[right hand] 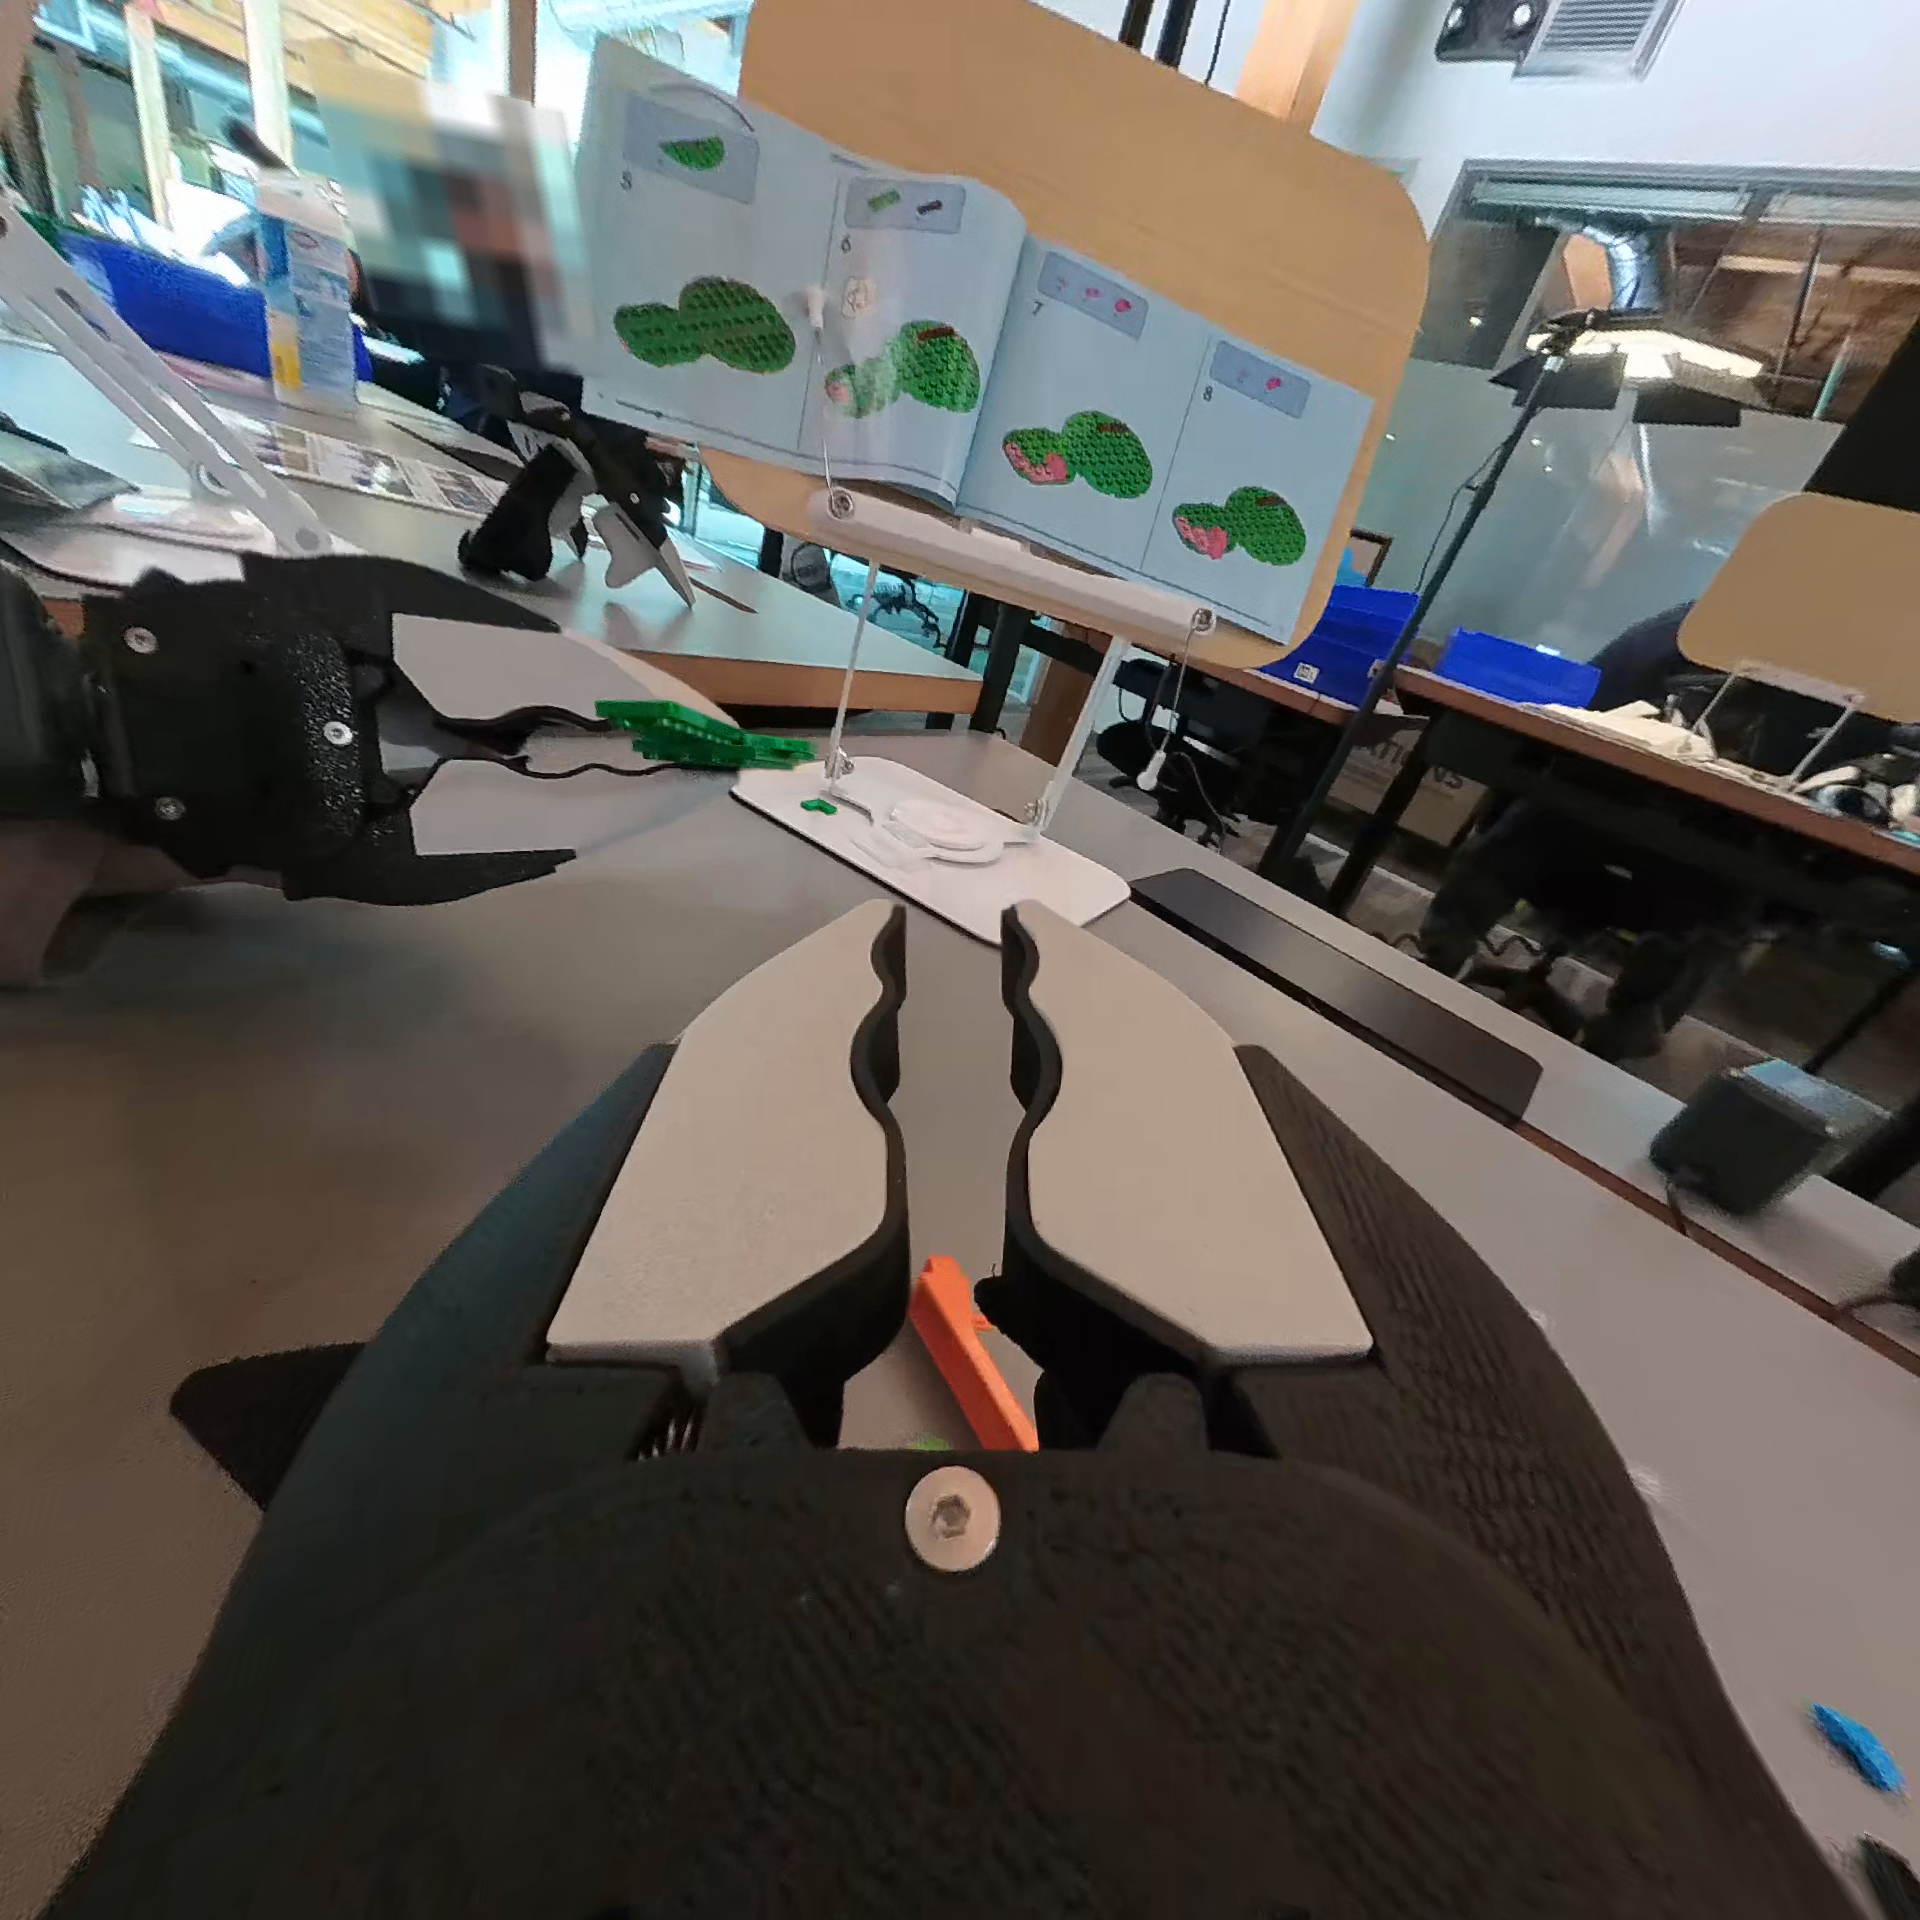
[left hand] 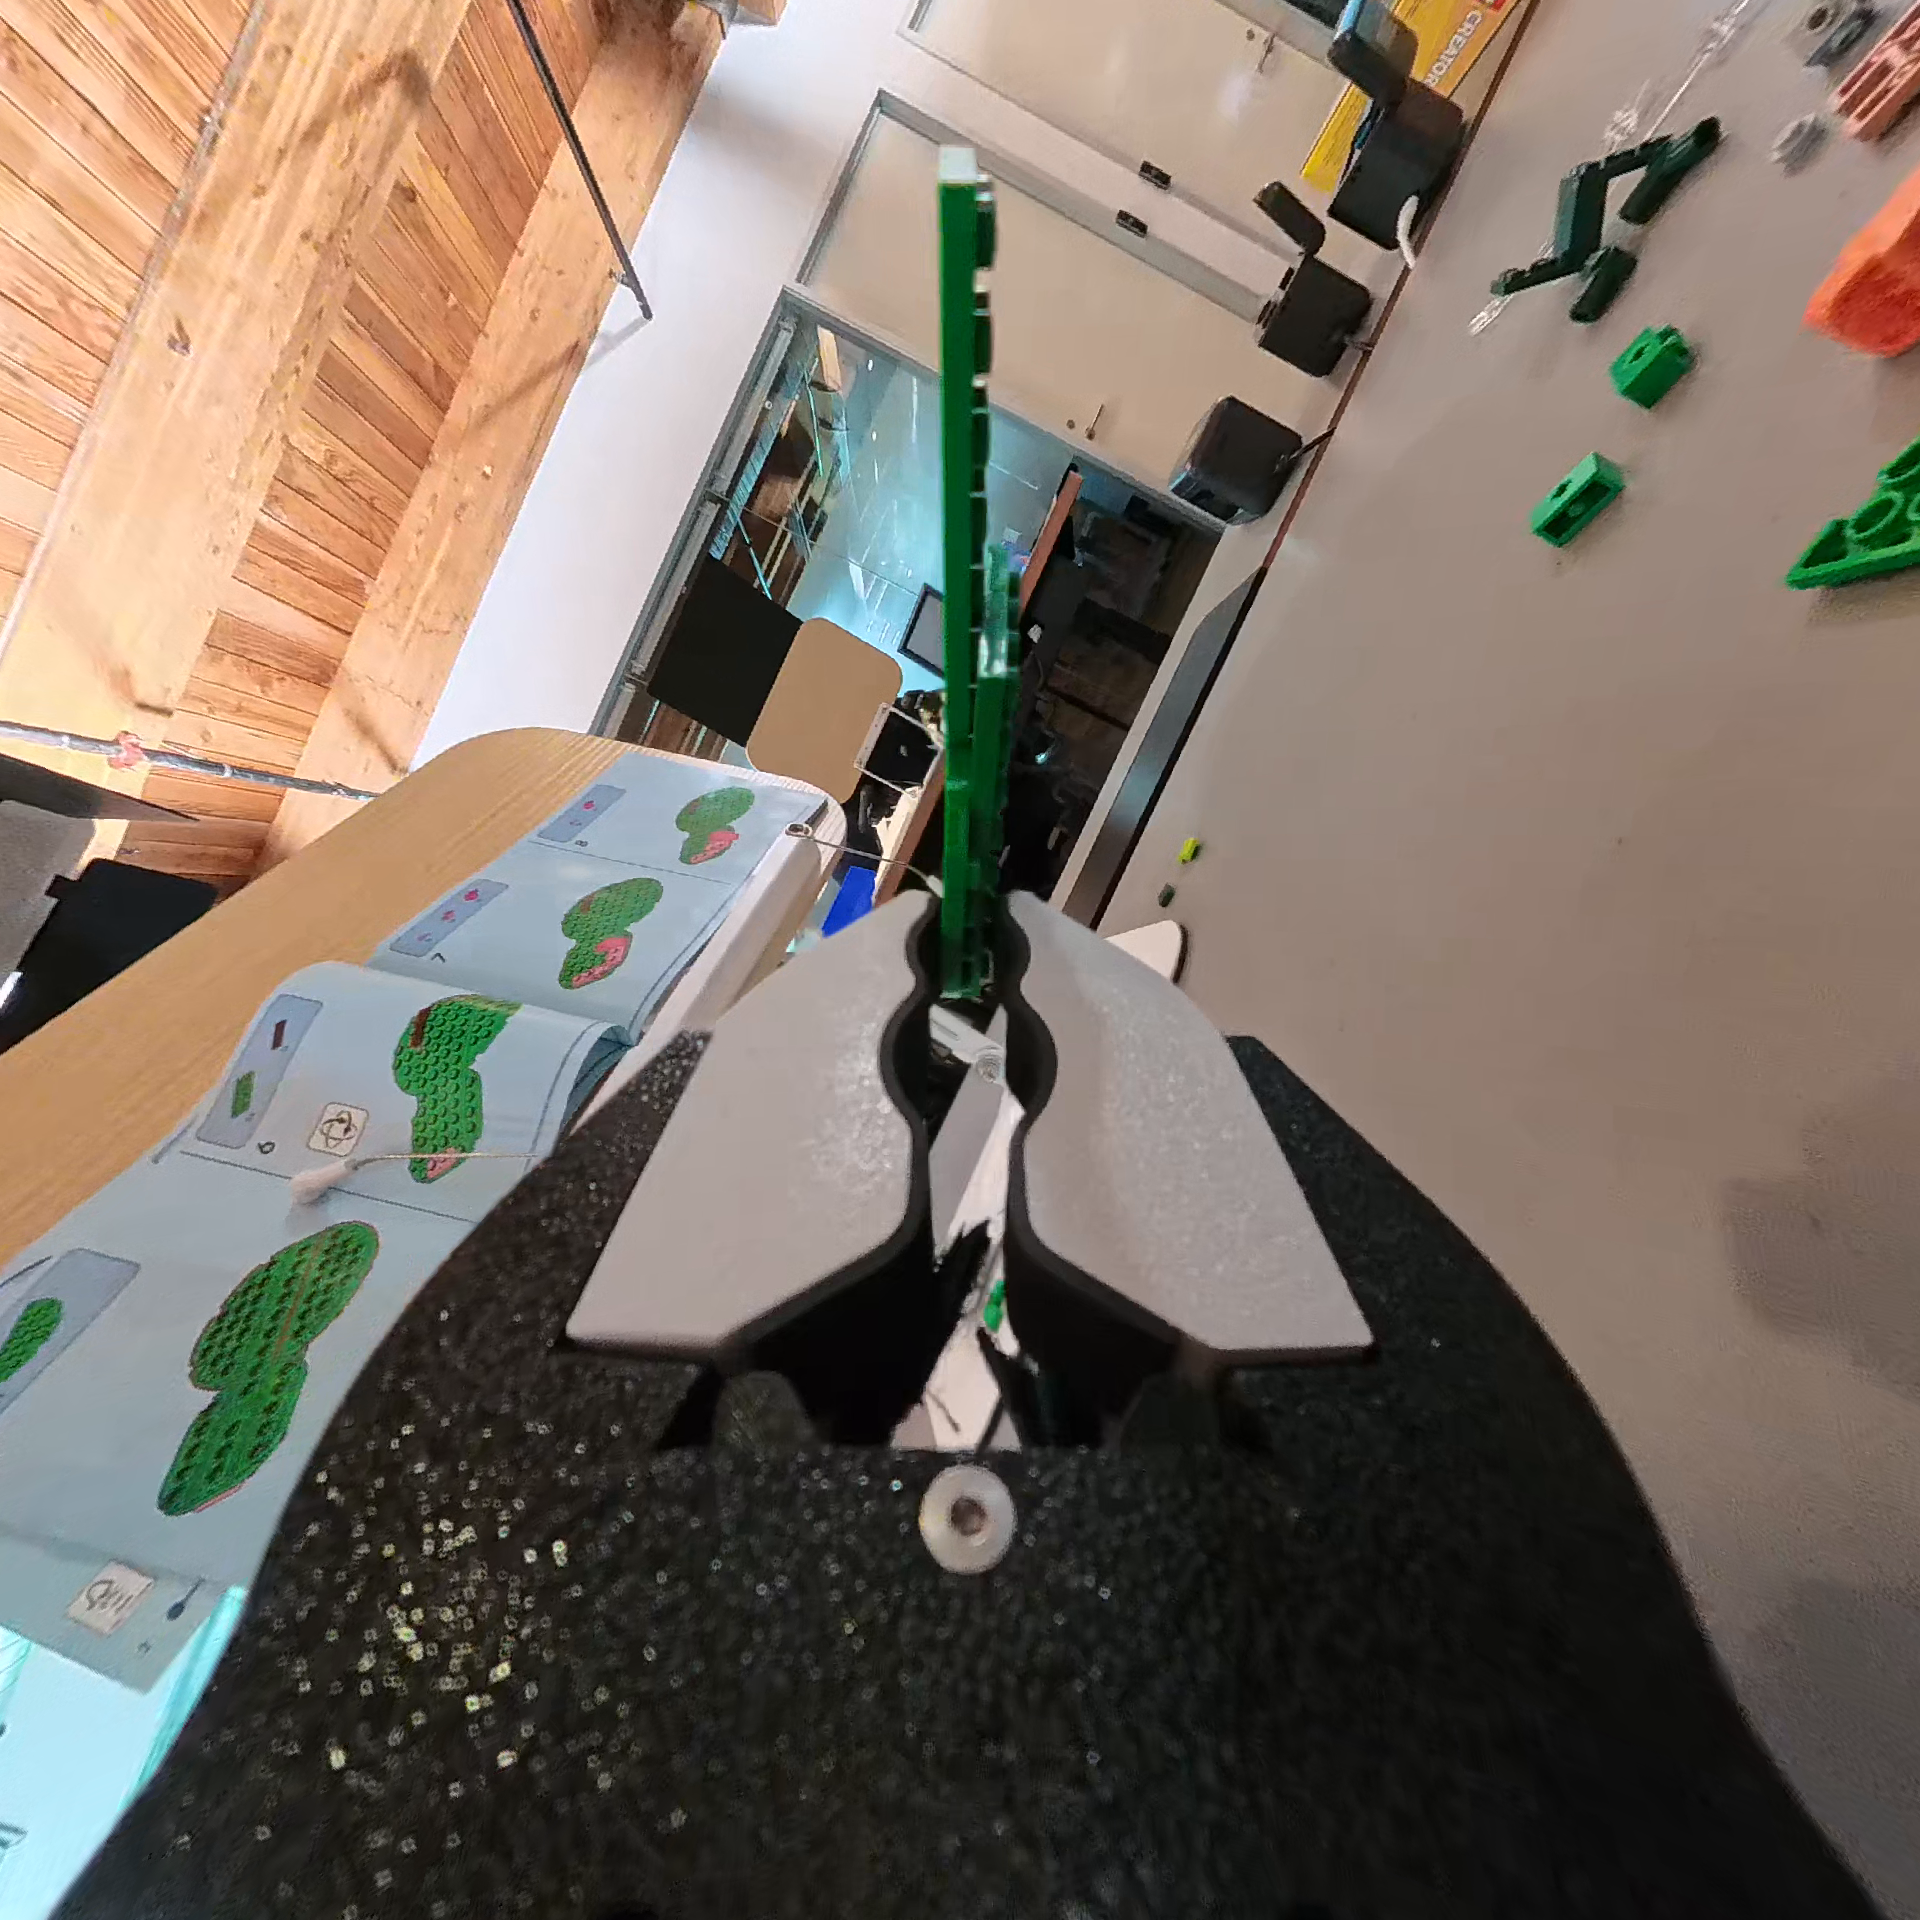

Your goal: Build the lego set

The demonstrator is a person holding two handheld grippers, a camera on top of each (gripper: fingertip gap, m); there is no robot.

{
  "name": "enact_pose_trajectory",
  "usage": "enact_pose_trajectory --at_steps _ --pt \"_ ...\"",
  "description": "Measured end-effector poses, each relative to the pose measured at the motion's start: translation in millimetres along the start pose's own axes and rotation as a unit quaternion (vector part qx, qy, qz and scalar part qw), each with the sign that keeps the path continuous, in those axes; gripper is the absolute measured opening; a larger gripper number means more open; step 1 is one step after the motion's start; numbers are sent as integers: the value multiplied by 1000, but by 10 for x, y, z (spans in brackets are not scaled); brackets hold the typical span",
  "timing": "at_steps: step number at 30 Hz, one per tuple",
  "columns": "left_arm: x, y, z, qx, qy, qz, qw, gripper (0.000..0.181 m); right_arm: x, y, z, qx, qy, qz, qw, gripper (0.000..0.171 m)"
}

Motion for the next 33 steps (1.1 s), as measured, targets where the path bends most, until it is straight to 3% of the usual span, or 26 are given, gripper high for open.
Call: enact_pose_trajectory --at_steps 5,8,14,28,33 --pt "8 -53 4 -42 -3 -29 999 8 -24 16 36 -11 21 22 999 0" --pt "4 -36 -6 -94 -10 -39 995 8 -27 30 33 48 41 62 996 0" --pt "16 5 -77 -184 -6 -51 981 8 -36 -123 -29 152 33 47 987 0" --pt "8 13 -37 -229 -21 -61 971 8 8 -35 -150 133 77 69 986 0" --pt "10 -65 17 -207 -34 -80 974 8 -28 100 -112 132 101 189 968 0"
Point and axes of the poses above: each gripper's, where its closed fingertips meet, x out along the fingers, z out of its top, y = z × x across the jaws, the point moved 6 cm from there along -x, back along the fingers, and after that the axes turned 5 degrees about -y, right-handed, at the moved point
